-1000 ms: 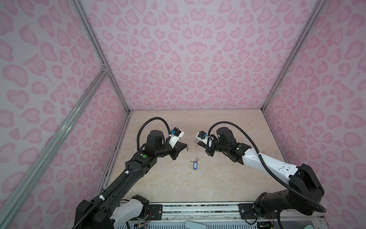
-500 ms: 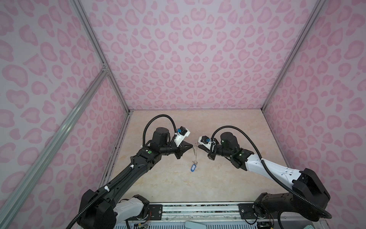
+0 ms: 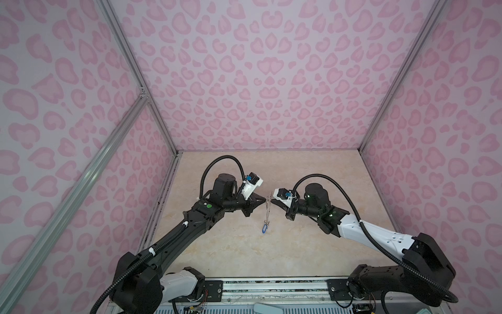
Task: Attach keys to a key ring
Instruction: Insert the key into the keyring.
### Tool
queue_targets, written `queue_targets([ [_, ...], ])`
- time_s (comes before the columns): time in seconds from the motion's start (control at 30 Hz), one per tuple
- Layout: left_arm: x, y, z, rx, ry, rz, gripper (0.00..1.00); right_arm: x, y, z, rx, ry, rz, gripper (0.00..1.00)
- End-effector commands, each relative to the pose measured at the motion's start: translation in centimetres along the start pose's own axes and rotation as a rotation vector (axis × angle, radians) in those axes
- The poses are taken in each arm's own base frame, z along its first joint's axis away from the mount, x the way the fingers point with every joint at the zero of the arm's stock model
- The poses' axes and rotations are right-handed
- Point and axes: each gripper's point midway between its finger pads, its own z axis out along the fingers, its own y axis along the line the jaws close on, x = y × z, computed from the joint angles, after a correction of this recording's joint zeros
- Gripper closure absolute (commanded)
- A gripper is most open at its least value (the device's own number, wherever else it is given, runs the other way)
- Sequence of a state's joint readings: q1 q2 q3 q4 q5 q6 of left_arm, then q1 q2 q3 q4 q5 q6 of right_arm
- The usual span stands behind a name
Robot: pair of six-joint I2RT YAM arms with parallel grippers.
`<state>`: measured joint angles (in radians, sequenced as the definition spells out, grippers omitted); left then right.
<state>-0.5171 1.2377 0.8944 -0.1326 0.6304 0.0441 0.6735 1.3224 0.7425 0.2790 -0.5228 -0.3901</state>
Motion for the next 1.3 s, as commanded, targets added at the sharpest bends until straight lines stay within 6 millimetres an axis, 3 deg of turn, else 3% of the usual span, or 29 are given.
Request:
queue_targets([
  [0.0,-0.7,0.3,0.1,-0.014,-0.016,-0.007,0.97,-1.0,0.0,-0.1,0.004,-0.047,-0.041,1.00],
  [0.67,-0.5,1.3,0.6,-0.052,-0.013,-0.061,0.97,-1.4,0.1,-1.1,-0.018,-0.113,-0.025,1.00],
  [1.1,0.6,0.5,1.3,0.023,0.036,-0.085,0.96,-2.1,-1.0,-1.8,0.025,-0.166,-0.017,1.00],
  [1.27,0.4,0.5,0.5,-0.009,0.014,-0.009,0.72,-2.3,-1.3,-1.8,0.014,-0.176,-0.013,1.00],
])
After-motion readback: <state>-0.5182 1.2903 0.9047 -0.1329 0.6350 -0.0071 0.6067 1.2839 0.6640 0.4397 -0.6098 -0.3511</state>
